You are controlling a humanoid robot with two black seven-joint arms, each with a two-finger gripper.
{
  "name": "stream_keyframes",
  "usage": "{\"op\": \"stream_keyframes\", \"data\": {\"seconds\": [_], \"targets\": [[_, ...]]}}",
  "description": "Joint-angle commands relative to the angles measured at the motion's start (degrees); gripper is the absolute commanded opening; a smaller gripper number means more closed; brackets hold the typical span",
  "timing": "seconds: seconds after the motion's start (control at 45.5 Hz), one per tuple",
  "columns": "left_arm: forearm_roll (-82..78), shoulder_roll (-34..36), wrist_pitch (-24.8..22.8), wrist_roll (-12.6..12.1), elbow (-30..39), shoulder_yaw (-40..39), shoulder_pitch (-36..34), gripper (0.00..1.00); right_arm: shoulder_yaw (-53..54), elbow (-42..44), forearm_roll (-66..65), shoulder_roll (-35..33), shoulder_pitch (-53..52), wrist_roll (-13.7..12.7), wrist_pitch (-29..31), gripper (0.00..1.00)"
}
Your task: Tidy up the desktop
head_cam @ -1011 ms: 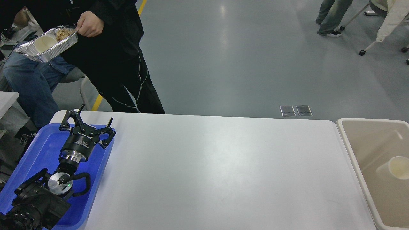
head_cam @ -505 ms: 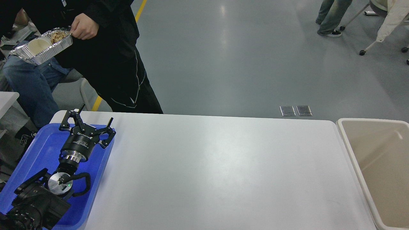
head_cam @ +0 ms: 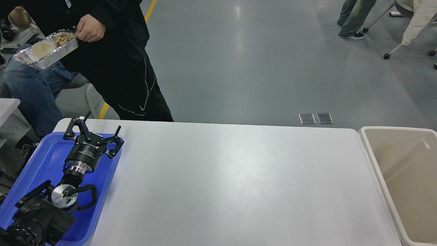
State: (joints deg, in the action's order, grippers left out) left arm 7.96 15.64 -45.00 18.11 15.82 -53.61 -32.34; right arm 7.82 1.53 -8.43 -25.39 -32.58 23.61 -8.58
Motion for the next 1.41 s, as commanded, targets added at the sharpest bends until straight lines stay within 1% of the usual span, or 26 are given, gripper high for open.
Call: {"op": "stream_keyframes", "data": {"seconds": [0.0,0.132,0.22,0.33,0.418,0.527,0.593,0.637,0.725,0.791,0.835,0.967,1.011,1.187,1.385], "targets": [[-0.05,0.0,0.0,0.0,0.0,0.0,0.0,1.0,-0.09,-0.3,-0.01,-0.27,-0.2,0.03,1.54,1.0],[-0.05,0.0,0.0,0.0,0.0,0.0,0.0,1.0,1.05,-0.48,0.08,-1.41,-0.82,0.03,6.02,1.0],[-0.05,0.0,0.0,0.0,0.0,0.0,0.0,1.0,2.46,-1.35,0.16,-2.21,-0.91,0.03,7.61,1.0],[-0.05,0.0,0.0,0.0,0.0,0.0,0.0,1.0,5.44,-5.82,0.6,-3.26,-0.91,0.12,10.15,1.0],[-0.05,0.0,0.0,0.0,0.0,0.0,0.0,1.0,8.34,-14.87,0.6,-7.55,-0.65,0.21,10.78,1.0],[-0.05,0.0,0.0,0.0,0.0,0.0,0.0,1.0,15.72,-32.61,0.6,-15.2,1.28,0.38,10.51,1.0],[-0.05,0.0,0.0,0.0,0.0,0.0,0.0,1.0,21.08,-41.67,0.52,-18.55,4.44,0.38,10.34,1.0],[0.04,0.0,0.0,0.0,0.0,0.0,0.0,1.0,24.59,-45.9,0.25,-19.52,6.2,0.38,10.34,1.0],[0.04,0.0,0.0,0.0,0.0,0.0,0.0,1.0,29.52,-51.26,-0.54,-19.79,8.75,0.47,10.34,1.0],[-0.05,0.0,0.0,0.0,0.0,0.0,0.0,1.0,30.94,-53.82,-0.54,-19.61,9.99,0.56,10.51,1.0],[0.04,0.0,0.0,0.0,0.0,0.0,0.0,1.0,31.29,-55.31,-0.54,-19.43,10.52,1.17,10.51,1.0],[0.04,0.0,0.0,0.0,0.0,0.0,0.0,1.0,31.47,-58.83,-0.54,-18.56,11.04,5.74,10.34,1.0],[0.04,0.0,0.0,0.0,0.0,0.0,0.0,1.0,31.55,-59.28,-0.54,-17.86,11.05,6.62,10.34,1.0],[-0.05,0.0,0.0,0.0,0.0,0.0,0.0,1.0,32.26,-59.54,-0.54,-13.64,11.13,7.76,10.25,1.0],[-0.05,0.0,0.0,0.0,0.0,0.0,0.0,1.0,32.26,-59.36,-0.63,-8.54,11.66,10.23,10.07,1.0]]}}
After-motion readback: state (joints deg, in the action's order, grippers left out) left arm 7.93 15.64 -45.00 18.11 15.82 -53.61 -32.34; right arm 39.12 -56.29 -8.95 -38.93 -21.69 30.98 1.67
